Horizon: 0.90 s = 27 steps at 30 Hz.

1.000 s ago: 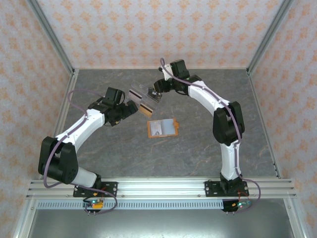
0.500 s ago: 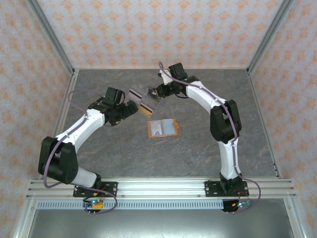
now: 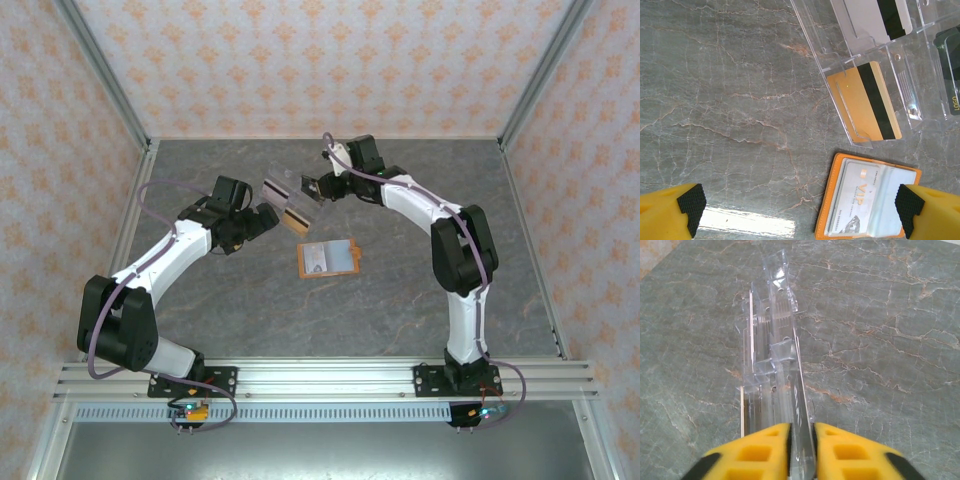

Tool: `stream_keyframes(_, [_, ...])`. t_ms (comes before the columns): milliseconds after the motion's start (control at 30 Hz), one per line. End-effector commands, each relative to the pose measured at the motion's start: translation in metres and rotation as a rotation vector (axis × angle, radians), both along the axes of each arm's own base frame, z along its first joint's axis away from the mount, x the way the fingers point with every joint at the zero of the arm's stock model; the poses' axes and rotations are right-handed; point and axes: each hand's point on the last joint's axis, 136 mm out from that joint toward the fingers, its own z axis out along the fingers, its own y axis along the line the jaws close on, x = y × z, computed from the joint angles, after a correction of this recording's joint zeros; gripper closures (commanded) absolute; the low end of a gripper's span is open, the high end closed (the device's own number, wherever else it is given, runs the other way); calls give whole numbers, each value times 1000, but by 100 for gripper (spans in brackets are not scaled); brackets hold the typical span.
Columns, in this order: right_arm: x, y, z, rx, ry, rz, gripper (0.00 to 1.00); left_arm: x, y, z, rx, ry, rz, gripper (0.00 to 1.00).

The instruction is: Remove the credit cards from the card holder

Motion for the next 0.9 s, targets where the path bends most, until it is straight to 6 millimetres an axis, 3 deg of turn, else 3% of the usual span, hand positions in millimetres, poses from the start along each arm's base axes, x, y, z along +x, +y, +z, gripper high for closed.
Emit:
stream_keyframes(0, [4,-1,24,27,-72,8,68,4,4,3,4,-6,4,0])
stream_keyframes(267, [-1,-5,46,53,-66,-26,59,4,3,4,-2,-8,3,0])
stream_keyframes(400, [-5,-19,62,71,-54,-121,52,4,2,3,-5,-7,-1,0])
stream_keyframes(533, [-22,-37,70,108,10,-240,45,3,1,1,-7,-7,-4,0])
stream_keyframes(700, [-67,-58,56,97,128,-357,40,1,-4,-1,-24,-4,-20,0])
stream_keyframes(867, [-115,-68,18,23,263,-429,39,-3,-9,-6,-14,5,-34,0])
